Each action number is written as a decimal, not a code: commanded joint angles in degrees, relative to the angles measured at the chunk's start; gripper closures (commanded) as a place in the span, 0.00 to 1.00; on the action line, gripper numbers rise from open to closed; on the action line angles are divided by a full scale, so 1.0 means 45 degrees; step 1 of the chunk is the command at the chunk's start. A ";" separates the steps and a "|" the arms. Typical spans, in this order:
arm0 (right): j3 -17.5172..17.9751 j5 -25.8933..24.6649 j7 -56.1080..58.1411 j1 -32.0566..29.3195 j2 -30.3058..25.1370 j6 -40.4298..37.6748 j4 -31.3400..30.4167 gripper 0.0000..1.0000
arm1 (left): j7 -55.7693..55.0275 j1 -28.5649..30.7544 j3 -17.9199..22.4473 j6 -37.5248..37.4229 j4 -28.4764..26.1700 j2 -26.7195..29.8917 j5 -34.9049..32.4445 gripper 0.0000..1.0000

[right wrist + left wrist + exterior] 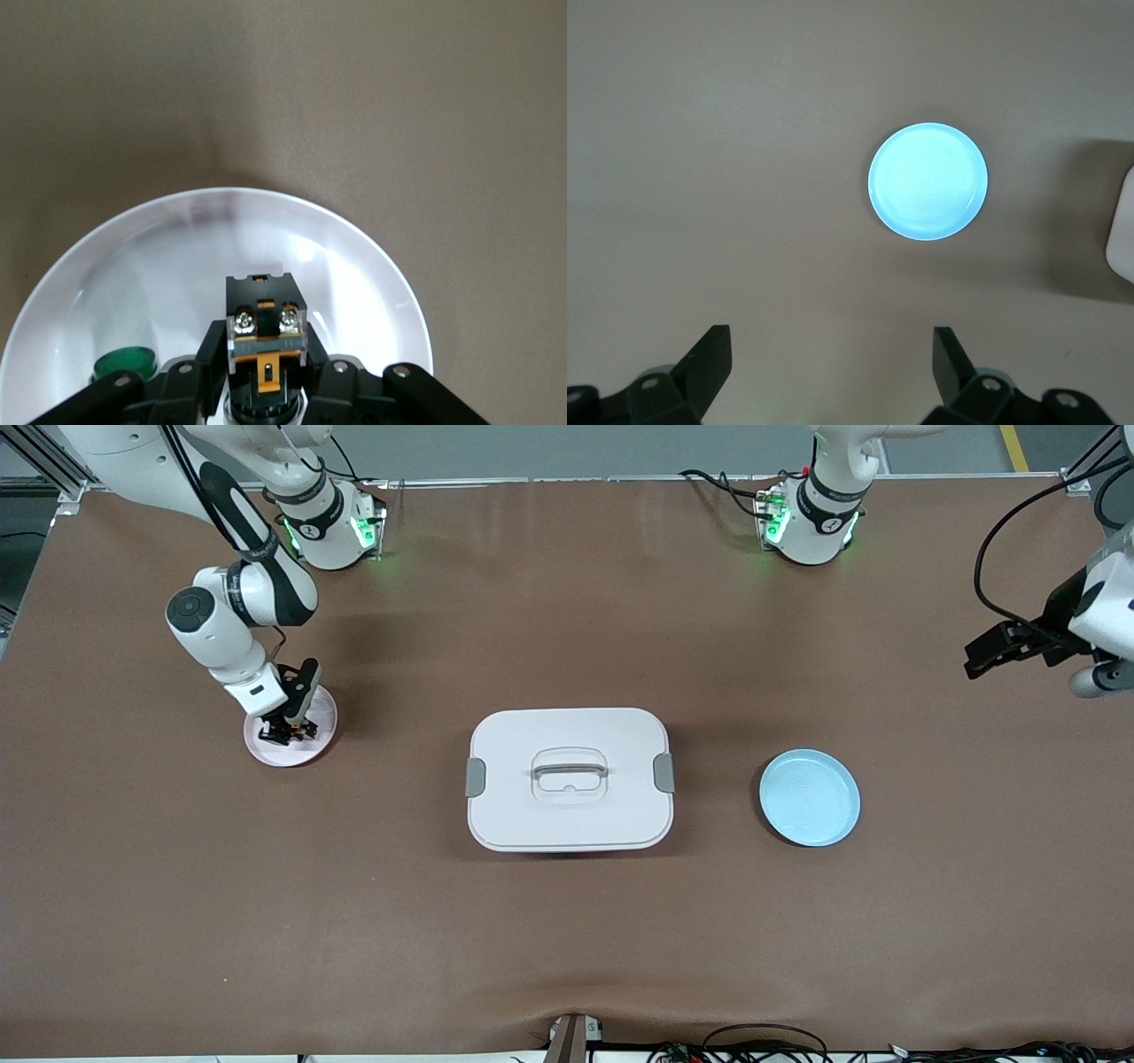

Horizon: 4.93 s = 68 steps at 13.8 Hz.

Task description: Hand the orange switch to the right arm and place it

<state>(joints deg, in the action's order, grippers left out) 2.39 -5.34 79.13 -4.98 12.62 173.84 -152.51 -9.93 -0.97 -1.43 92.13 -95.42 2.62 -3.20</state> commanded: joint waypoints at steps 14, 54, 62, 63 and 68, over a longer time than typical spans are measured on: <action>0.0114 -0.0200 -0.0471 -0.0574 -0.1140 -0.3228 0.0804 0.00 | 0.1151 -0.0136 0.0082 -0.1626 0.1049 0.0492 0.0380 0.00; 0.0251 -0.0141 -1.5409 0.0109 -0.1613 -1.9509 1.5042 0.00 | 0.1151 -0.0253 -0.0113 -0.1646 0.1596 0.0199 0.0400 0.00; 0.0251 -0.0180 -1.6783 0.0481 -0.1555 -1.9509 1.6079 0.00 | 0.1151 -0.0253 -0.0113 -0.1646 0.1596 0.0199 0.0400 0.00; 0.0251 -0.0161 -1.6802 0.0500 -0.1555 -1.9509 1.6079 0.00 | 0.1151 -0.0253 -0.0113 -0.1646 0.1596 0.0199 0.0400 0.00; 0.0134 -0.0141 -1.6939 0.0772 -0.1613 -1.9665 1.6079 0.00 | 0.1151 -0.0253 -0.0113 -0.1646 0.1596 0.0199 0.0419 0.00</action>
<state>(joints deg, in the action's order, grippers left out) 3.42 -5.75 4.23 -2.93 4.86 86.80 -81.66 -6.10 -2.40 -1.91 86.02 -89.69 4.09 -2.22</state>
